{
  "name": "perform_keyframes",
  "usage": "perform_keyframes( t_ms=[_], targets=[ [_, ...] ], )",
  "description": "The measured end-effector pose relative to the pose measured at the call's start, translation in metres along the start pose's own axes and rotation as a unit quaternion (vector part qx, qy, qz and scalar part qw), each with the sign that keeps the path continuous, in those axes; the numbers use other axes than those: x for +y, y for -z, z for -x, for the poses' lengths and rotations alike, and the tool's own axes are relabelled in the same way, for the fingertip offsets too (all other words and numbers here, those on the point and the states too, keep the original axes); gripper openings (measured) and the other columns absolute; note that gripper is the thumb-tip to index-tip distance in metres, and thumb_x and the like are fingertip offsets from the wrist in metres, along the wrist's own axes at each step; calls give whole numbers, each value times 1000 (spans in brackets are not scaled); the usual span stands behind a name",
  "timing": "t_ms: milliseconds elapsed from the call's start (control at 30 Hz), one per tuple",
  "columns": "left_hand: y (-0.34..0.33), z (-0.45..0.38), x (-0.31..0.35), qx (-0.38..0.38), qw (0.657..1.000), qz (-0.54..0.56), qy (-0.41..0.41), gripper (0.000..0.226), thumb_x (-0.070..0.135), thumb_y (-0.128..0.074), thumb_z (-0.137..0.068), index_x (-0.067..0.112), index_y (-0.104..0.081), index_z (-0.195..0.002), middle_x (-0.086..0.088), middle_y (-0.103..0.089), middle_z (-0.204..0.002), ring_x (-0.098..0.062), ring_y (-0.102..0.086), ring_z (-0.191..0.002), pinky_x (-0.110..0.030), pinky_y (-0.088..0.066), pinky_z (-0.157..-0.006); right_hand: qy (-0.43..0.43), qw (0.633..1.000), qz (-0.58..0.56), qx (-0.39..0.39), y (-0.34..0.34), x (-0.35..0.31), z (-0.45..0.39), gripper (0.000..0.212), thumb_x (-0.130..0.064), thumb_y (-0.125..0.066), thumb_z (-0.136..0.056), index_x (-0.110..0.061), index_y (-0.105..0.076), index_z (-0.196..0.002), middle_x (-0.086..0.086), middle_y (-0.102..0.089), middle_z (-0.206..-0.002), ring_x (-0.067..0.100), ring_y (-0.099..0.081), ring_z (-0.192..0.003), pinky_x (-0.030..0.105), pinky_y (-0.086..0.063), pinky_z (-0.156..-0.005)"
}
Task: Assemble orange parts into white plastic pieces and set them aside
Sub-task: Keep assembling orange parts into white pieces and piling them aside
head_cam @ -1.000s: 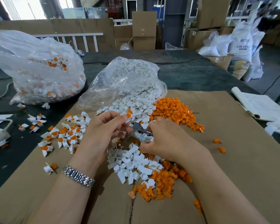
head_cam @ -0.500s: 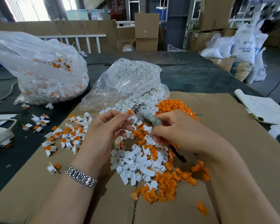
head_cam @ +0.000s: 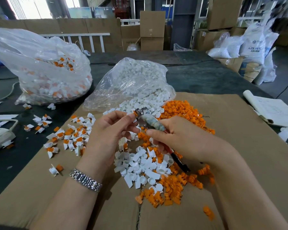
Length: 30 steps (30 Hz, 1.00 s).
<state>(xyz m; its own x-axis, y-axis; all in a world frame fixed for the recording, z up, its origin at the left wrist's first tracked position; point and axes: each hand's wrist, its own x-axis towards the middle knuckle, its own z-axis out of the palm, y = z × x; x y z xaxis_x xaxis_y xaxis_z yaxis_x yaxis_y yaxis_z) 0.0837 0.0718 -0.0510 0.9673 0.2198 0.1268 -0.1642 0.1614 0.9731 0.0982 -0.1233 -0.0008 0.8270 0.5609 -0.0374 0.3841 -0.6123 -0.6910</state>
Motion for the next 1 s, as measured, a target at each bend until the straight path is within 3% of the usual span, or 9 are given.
perform_keyframes(
  t_ms=[133,433,633,700,767,900,1000],
  targets=[
    [0,0,-1,9,1000,-1,8,7,14,-75,-91,10,-75,-85,-11,-74,-78,-20,-73,-71,-20,-53,-55,-24,998,52,17,-7,-6,-1,42,-50,-51,-99,-11,-61,-87,15,-68,-84,32,-66,-78,52,-55,-74],
    [-3,1,2,14,999,47,25,5,9,-72,-92,4,-71,-90,-15,-74,-82,-25,-76,-77,-24,-58,-61,-23,995,81,47,-12,-3,-7,40,-47,-51,-100,-10,-62,-87,11,-67,-83,28,-68,-78,49,-57,-77],
    [2,0,6,31,997,62,21,9,14,-69,-96,8,-71,-91,-10,-75,-83,-22,-76,-76,-23,-59,-62,3,1000,-12,20,2,8,-3,43,-51,-54,-96,-11,-67,-88,6,-73,-79,20,-71,-73,46,-59,-74],
    [8,-1,7,86,996,-30,2,12,20,-66,-99,12,-72,-93,-7,-76,-83,-18,-75,-74,-20,-56,-57,-7,997,-65,35,7,12,-3,41,-53,-56,-94,-14,-67,-88,1,-73,-79,12,-71,-68,30,-59,-64],
    [17,-4,4,163,968,-186,-30,13,25,-65,-100,15,-72,-94,-5,-75,-84,-13,-73,-72,-18,-52,-52,-21,994,-80,65,9,15,-4,44,-57,-56,-92,-15,-66,-86,-2,-71,-72,4,-67,-59,18,-51,-55],
    [30,-11,3,283,880,-370,-95,8,22,-69,-97,18,-62,-97,1,-67,-93,-17,-64,-82,-29,-48,-64,-51,991,22,126,3,25,-13,56,-65,-53,-91,-11,-60,-79,12,-64,-74,13,-56,-59,37,-46,-56],
    [26,-11,1,246,863,-418,-142,12,22,-69,-94,25,-58,-96,8,-60,-95,-5,-56,-80,-22,-43,-64,-82,977,119,154,-4,32,-19,51,-68,-51,-90,-18,-58,-84,2,-59,-77,16,-56,-68,33,-39,-56]
  ],
)
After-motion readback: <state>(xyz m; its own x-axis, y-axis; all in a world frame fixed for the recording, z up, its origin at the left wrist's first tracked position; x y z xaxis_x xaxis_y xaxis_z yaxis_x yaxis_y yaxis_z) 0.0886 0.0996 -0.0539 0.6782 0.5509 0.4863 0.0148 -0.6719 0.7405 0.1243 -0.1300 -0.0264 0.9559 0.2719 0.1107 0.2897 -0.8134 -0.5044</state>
